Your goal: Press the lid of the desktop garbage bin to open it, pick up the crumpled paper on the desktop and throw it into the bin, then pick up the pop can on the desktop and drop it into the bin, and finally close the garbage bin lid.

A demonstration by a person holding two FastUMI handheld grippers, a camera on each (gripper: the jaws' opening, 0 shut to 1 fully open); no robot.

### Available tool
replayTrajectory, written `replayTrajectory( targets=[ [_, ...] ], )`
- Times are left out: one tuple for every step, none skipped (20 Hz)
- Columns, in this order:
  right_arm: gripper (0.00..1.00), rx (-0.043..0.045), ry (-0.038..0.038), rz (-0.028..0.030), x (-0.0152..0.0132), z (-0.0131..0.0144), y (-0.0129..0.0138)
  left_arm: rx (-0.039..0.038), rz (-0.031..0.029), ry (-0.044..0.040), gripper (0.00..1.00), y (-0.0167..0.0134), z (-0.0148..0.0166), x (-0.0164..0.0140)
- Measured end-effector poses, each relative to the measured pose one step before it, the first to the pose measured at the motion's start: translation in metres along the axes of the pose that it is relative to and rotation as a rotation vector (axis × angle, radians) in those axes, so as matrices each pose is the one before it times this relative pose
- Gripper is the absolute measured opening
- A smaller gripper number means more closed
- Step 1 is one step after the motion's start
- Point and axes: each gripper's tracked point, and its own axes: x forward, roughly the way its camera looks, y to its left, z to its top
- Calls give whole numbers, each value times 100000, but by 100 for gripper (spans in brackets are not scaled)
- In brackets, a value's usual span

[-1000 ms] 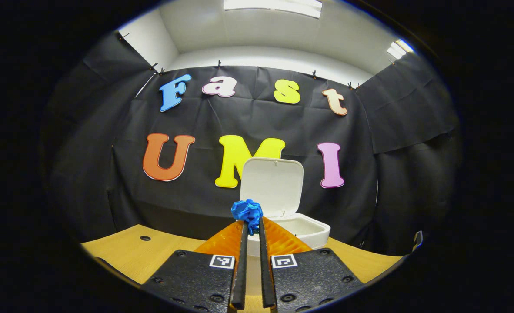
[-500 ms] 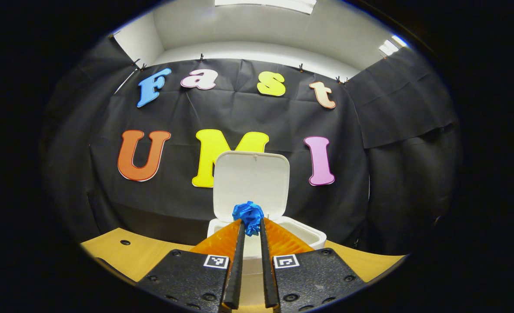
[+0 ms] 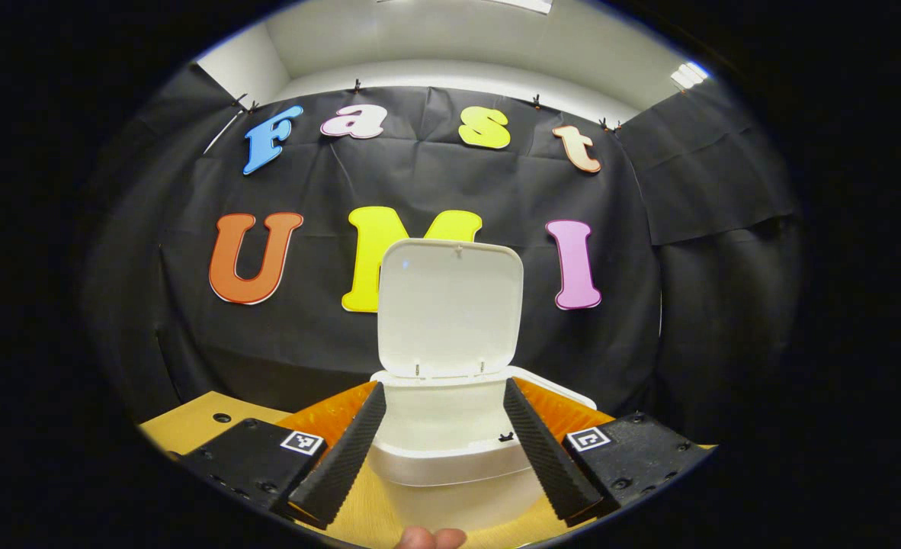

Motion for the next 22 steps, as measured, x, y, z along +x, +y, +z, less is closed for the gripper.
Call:
replayTrajectory(
  targets=[
    [80,-52,-87,36,-28,-33,31,636,499,-823,98,168,267,-154],
    [80,43,-138,179,-47,0,34,229,-43,-516,98,-85,203,-205],
    [80,33,-51,-51,-40,-42,18,-409,-215,-480,99,-122,173,-260],
    [80,-53,-194,-221,-147,38,-50,-614,-229,-200,99,-44,-2,-433],
    [80,22,-562,-334,-225,131,-49,-513,-15,-53,99,-22,-8,-413],
    [80,-38,-968,-290,-273,242,-71,-277,-22,-31,99,50,127,-418],
    [80,-29,-1062,-435,-236,282,-71,-12,232,152,99,136,-118,-419],
    [80,-27,-870,-252,-238,303,-99,394,766,382,99,230,-9,-489],
    [80,-220,-784,-192,-182,265,46,433,1344,360,99,378,-162,-586],
    [80,-596,-808,-177,-249,332,-7,-43,407,-177,99,141,-30,-538],
    [80,-714,-984,-171,-187,353,70,-786,-340,83,99,-58,-86,-433],
    [80,-463,-1239,-286,-202,522,18,-644,-499,173,99,-194,-49,-489],
    [80,-209,-1213,-154,-208,514,25,-250,-19,106,99,51,-61,-579],
    [80,-149,-1063,-107,-173,492,71,-45,122,106,99,210,-116,-631],
    [80,-348,-1038,-33,-117,448,159,34,169,143,99,170,-41,-560],
    [80,-806,-1060,-123,-131,508,122,71,156,111,99,95,-131,-538],
    [80,-846,-1049,-264,-119,459,28,-55,138,301,99,213,-213,-538],
    [80,-559,-1013,-61,-87,542,78,-73,-148,494,99,107,-309,-607],
    [80,-367,-1033,281,-78,577,203,78,39,760,99,227,-386,-612],
    [80,-450,-1006,431,-80,588,248,171,333,721,99,351,-403,-727],
    [80,-860,-1248,493,-7,662,231,66,584,446,99,363,-386,-723],
    [80,-1039,-1855,103,-50,890,137,-64,615,514,99,427,-428,-763]
  ],
)
